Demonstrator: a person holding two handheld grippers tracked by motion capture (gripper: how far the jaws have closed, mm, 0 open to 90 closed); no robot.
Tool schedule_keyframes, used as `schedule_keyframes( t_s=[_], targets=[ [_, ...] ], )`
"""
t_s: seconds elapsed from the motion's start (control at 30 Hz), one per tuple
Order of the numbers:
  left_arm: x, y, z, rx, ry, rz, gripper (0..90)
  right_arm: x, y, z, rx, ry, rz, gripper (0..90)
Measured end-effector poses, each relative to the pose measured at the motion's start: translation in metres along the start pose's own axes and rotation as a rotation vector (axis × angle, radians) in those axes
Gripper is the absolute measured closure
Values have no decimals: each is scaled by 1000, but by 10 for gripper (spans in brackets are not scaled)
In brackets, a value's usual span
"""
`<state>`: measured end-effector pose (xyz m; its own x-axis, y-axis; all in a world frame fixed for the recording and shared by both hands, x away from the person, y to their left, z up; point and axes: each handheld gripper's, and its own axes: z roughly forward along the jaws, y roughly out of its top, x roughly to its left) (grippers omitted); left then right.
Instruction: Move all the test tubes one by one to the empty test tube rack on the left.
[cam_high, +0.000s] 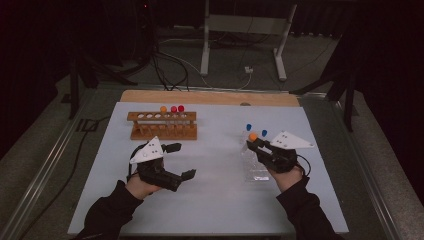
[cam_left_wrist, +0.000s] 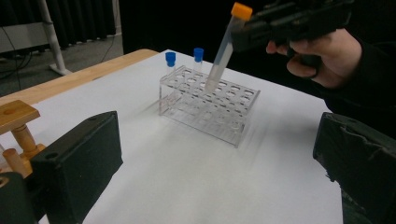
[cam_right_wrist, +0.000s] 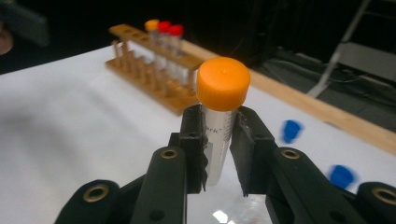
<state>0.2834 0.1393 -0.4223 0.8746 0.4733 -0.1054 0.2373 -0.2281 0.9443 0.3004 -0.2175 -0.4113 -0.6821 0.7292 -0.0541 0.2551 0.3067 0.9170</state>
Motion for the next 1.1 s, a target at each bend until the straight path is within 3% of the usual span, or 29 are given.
schedule_keyframes(
  t_s=[0.47,1.0,1.1],
  targets=[
    [-11,4,6,28,-57,15,23,42,-11,25,80,173,-42,745],
    [-23,8,10,20,-87,44,77,71,-12,33,118,282,-99,745],
    [-26,8,11,16,-98,51,148,76,-12,34,122,299,-110,745]
  ],
)
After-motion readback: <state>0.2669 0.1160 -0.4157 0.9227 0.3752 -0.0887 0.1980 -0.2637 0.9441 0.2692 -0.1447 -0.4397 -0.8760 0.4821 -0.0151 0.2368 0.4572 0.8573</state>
